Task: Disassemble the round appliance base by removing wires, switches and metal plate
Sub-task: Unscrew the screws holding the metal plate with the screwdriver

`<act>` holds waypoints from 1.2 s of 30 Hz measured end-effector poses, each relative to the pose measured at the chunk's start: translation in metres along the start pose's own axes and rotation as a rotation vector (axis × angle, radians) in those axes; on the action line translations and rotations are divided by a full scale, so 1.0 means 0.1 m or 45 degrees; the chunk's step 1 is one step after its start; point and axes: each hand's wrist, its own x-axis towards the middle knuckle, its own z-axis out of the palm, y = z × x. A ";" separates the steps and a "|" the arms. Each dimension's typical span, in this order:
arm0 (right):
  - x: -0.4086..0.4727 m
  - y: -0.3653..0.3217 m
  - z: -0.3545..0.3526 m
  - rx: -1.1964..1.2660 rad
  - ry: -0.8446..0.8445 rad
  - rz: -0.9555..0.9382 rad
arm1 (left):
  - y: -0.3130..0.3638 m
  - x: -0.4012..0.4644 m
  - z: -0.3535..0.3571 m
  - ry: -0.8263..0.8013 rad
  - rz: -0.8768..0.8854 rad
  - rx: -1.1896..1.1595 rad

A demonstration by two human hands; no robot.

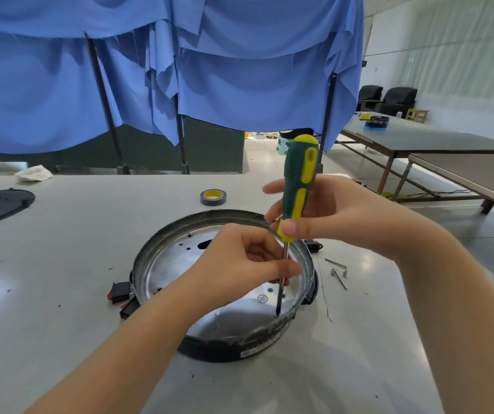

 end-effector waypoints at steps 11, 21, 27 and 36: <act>-0.02 -0.01 -0.02 -0.021 0.142 -0.031 | 0.01 -0.02 0.01 -0.125 -0.030 -0.044; -0.02 -0.04 0.01 -0.112 0.027 0.008 | 0.03 -0.01 -0.01 -0.051 -0.026 -0.027; 0.00 -0.03 0.02 -0.150 0.104 -0.013 | 0.01 0.00 -0.01 -0.032 0.035 0.057; -0.05 -0.03 -0.01 0.117 0.004 -0.053 | 0.01 -0.02 -0.04 -0.159 -0.024 -0.120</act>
